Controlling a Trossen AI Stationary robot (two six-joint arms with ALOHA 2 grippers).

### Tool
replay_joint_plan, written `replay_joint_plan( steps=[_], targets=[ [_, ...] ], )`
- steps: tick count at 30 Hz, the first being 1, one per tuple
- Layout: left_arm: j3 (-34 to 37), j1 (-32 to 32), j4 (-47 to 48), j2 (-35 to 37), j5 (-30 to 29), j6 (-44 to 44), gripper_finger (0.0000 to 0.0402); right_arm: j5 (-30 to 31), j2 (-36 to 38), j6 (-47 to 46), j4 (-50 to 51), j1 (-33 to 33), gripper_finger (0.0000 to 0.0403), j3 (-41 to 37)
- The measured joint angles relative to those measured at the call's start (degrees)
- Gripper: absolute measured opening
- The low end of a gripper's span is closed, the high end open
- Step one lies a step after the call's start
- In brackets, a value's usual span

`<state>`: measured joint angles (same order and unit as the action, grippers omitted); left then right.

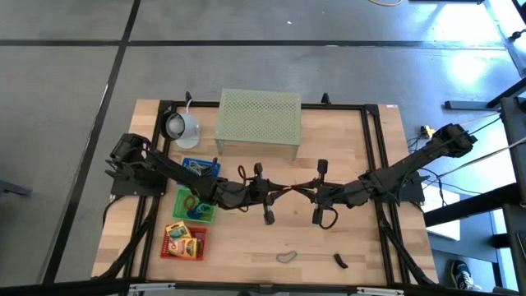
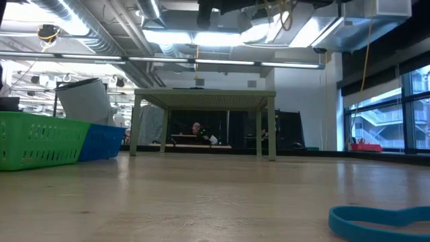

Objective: Pick & Place Office Desk Supplies
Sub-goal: Put the yellow rubber band into the blue bin

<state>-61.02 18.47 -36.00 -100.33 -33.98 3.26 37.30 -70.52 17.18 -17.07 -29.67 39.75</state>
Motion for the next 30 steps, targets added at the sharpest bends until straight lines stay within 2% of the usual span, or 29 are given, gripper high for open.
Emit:
replay_joint_plan(
  steps=[4, 8, 13, 17, 20, 23, 27, 30],
  targets=[
    [0.0, 0.2, 0.1, 0.0, -0.1, 1.0, 0.0005, 0.0, 0.0, -3.4, 0.3, 0.0, 0.0008, 0.0],
    [0.0, 0.3, 0.1, 0.0, 0.0, 2.1, 0.0003, -0.2, 0.0, -5.9, 0.3, 0.0, 0.0032, 0.0],
    [0.1, 0.7, 0.3, 0.0, 0.0, 2.8, 0.0003, 0.0, 0.0, -7.7, 0.2, 0.0, 0.0097, 0.0],
    [0.1, 1.8, 2.8, 0.8, -2.3, 8.4, 0.0003, -0.4, 0.0, -9.3, 0.0, 0.1, 0.0164, 0.0],
    [0.0, 3.0, 8.3, 3.2, -4.5, 12.3, 0.0003, -0.7, 0.0, -11.5, 0.8, -0.3, 0.0211, 0.0],
    [0.0, 4.8, 16.9, 6.6, -9.2, 15.4, 0.0003, -0.7, 0.3, -11.9, 0.6, -1.1, 0.0248, 0.0],
    [0.0, 7.5, 30.7, 11.9, -17.2, 22.2, 0.0003, -0.7, 1.2, -11.9, 1.0, -2.4, 0.0278, 0.0],
    [0.0, 9.4, 43.9, 16.1, -21.0, 31.0, 0.0003, -0.7, 1.5, -11.8, 2.7, -3.6, 0.0286, 0.0]
  ],
)
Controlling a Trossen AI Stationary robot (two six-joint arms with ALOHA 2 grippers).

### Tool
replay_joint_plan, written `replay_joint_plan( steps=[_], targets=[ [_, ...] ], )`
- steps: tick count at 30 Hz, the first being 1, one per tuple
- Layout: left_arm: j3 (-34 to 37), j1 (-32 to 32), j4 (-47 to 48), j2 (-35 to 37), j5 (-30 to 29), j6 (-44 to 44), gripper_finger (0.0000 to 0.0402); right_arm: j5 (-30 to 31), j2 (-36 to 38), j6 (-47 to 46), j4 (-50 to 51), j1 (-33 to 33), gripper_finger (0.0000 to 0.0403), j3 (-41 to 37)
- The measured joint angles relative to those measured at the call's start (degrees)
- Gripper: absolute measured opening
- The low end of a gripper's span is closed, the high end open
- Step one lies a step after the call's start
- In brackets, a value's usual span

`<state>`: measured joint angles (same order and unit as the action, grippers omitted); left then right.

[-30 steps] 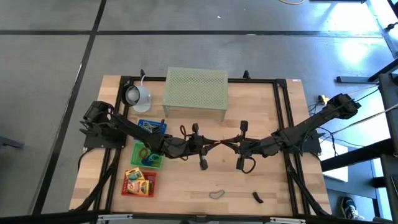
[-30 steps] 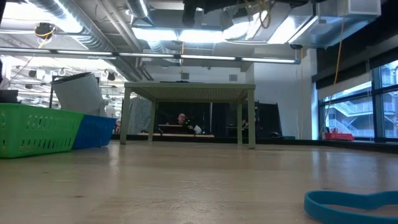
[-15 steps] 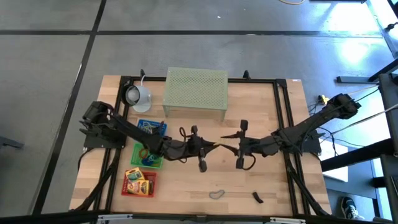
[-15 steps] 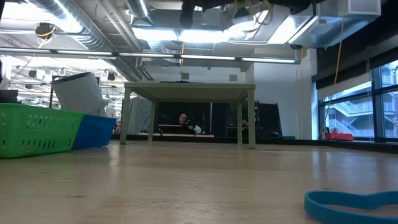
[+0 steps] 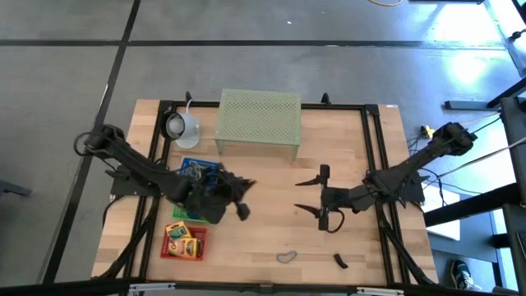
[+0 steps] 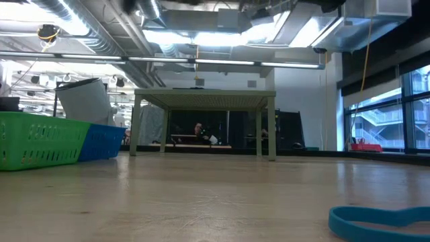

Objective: Pick & Place Office Desk Supplies
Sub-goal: Put the yellow rubber band into the blue bin

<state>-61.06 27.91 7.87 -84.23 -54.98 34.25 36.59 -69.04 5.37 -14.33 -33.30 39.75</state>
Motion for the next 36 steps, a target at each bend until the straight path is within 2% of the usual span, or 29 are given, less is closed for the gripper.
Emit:
replay_joint_plan(
  steps=[5, 10, 13, 15, 19, 25, 36],
  targets=[
    [0.0, 1.6, 25.6, 5.8, -1.3, 21.8, 0.0003, 0.0, 0.2, 3.7, 2.2, -1.0, 0.0288, 0.0],
    [0.0, 1.6, 51.8, 7.0, 4.5, 46.9, 0.0003, 0.0, 0.2, 4.5, 3.2, -0.9, 0.0288, 0.0],
    [1.3, 0.9, 61.3, 6.2, 7.0, 59.1, 0.0003, 0.0, 0.2, 5.1, 3.1, -0.9, 0.0288, 0.0],
    [3.3, 0.3, 63.3, 5.8, 8.8, 63.9, 0.0003, 0.4, 0.2, 5.5, 3.1, -0.9, 0.0288, 0.0],
    [8.1, -0.2, 62.0, 5.4, 12.1, 68.1, 0.0003, 2.2, 0.2, 5.6, 3.5, -0.9, 0.0288, 0.0],
    [13.5, -1.3, 61.0, 5.2, 12.1, 74.0, 0.0003, 3.4, 0.2, 6.1, 3.7, -0.8, 0.0288, 0.0],
    [14.8, -3.2, 60.9, 5.2, 12.3, 69.3, 0.0008, 3.5, 0.2, 7.9, 3.7, -0.8, 0.0288, 0.0]
  ],
)
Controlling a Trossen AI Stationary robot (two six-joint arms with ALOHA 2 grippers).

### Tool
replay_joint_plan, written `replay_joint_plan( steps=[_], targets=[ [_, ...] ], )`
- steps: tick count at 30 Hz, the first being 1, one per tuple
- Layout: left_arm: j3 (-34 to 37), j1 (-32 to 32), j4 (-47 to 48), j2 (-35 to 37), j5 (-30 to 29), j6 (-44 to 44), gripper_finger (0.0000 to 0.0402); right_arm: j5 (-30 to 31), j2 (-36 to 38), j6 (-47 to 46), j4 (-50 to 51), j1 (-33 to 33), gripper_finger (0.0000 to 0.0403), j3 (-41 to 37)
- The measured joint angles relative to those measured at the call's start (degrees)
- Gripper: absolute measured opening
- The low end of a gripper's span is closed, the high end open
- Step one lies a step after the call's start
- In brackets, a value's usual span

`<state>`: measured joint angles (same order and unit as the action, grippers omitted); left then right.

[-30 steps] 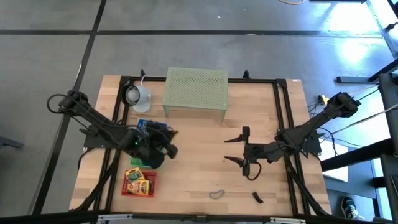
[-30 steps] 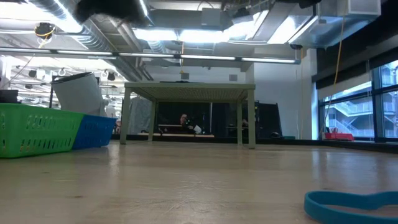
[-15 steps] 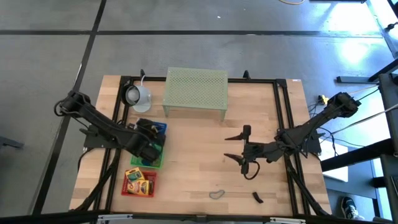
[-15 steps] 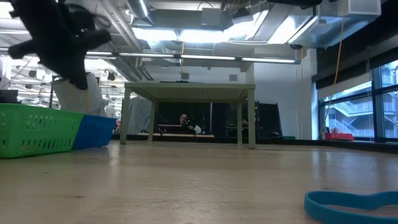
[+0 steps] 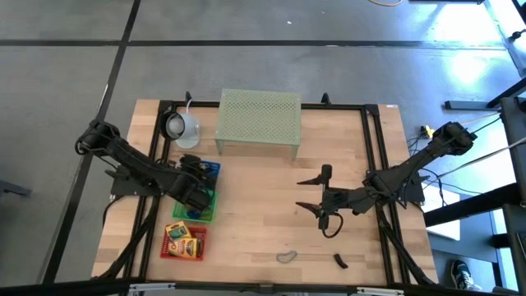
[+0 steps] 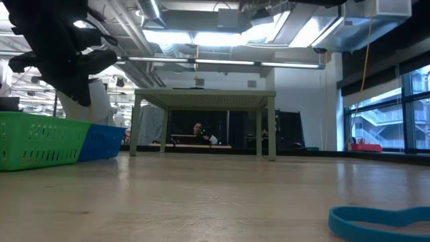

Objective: Pick & Place Office Desk Supplies
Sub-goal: Put the yellow rubber band into the blue bin, then put the black rubber band into the blue bin

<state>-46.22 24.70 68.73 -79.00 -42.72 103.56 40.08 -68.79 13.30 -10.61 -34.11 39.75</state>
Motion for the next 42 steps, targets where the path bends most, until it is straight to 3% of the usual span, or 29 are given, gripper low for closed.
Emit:
replay_joint_plan(
  steps=[14, 19, 22, 25, 32, 35, 42],
  targets=[
    [0.0, -2.8, 0.2, 0.0, 2.3, -4.6, 0.0117, -0.5, 0.0, -0.5, 0.0, 0.0, 0.0288, 0.0],
    [-0.9, -2.8, 0.3, 0.1, 1.9, -8.6, 0.0137, -0.5, 0.0, -1.1, 0.0, 0.0, 0.0288, 0.0],
    [-2.6, -2.6, 0.3, 0.1, 1.8, -11.9, 0.0138, -0.9, 0.0, -6.3, 1.6, -0.1, 0.0288, 0.0],
    [-3.9, -2.0, -1.7, 0.2, 1.4, -15.3, 0.0136, -7.1, 0.0, -16.5, 9.5, -0.7, 0.0288, 0.0],
    [-4.3, 0.3, -14.7, 0.2, -4.2, -25.0, 0.0135, -32.5, 0.0, -49.4, 28.4, -3.0, 0.0288, 0.0],
    [-4.3, 1.1, -20.9, 0.2, -5.9, -30.0, 0.0136, -41.3, -0.8, -60.4, 30.3, -5.0, 0.0288, 0.0],
    [-4.3, 2.4, -31.8, 0.2, -8.8, -37.7, 0.0133, -41.1, -5.5, -69.7, 29.8, -12.2, 0.0288, 0.0]
  ],
)
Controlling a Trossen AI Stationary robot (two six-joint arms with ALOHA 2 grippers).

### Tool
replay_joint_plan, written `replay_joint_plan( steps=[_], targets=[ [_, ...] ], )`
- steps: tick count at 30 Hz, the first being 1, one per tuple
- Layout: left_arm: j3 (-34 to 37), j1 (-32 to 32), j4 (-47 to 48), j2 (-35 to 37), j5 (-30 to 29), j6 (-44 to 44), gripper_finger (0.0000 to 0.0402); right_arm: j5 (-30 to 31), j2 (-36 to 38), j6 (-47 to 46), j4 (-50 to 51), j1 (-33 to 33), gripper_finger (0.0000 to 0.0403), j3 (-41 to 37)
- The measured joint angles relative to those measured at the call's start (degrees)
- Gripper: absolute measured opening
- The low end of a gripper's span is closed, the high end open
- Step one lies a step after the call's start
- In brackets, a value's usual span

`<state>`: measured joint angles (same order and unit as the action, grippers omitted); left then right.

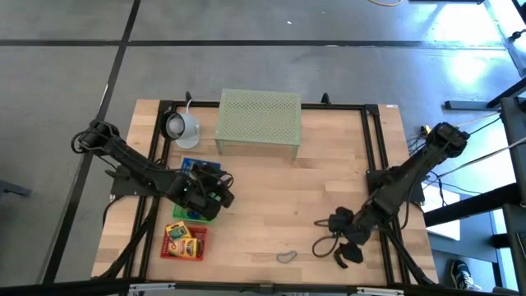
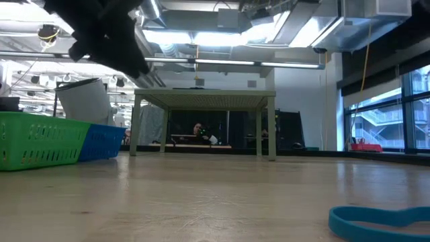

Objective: Pick & Place Office Desk Supplies
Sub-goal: Put the black rubber band into the blue bin

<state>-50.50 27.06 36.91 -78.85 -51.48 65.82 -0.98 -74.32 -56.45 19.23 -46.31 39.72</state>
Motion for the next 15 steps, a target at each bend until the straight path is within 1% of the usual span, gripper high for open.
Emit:
replay_joint_plan(
  steps=[4, 7, 10, 13, 15],
  targets=[
    [0.0, 0.5, -4.6, 0.0, 0.0, -4.6, 0.0133, 0.0, -4.2, -4.1, -0.4, -3.0, 0.0288, 0.0],
    [0.0, 0.7, -7.0, 0.0, 0.0, -7.9, 0.0135, -2.7, -7.6, -7.3, -0.7, -4.7, 0.0288, 0.0],
    [0.0, 1.1, -7.3, 0.0, 0.0, -10.3, 0.0136, -5.1, -10.7, -10.5, -5.3, -5.7, 0.0288, 0.0],
    [0.0, 1.0, -7.2, 0.0, 0.0, -12.6, 0.0136, -5.3, -13.5, -12.6, -11.7, -6.7, 0.0288, 0.0],
    [0.0, 0.8, -7.2, 0.0, -0.5, -14.3, 0.0135, -5.0, -14.9, -14.2, -13.8, -7.6, 0.0288, 0.0]
  ],
)
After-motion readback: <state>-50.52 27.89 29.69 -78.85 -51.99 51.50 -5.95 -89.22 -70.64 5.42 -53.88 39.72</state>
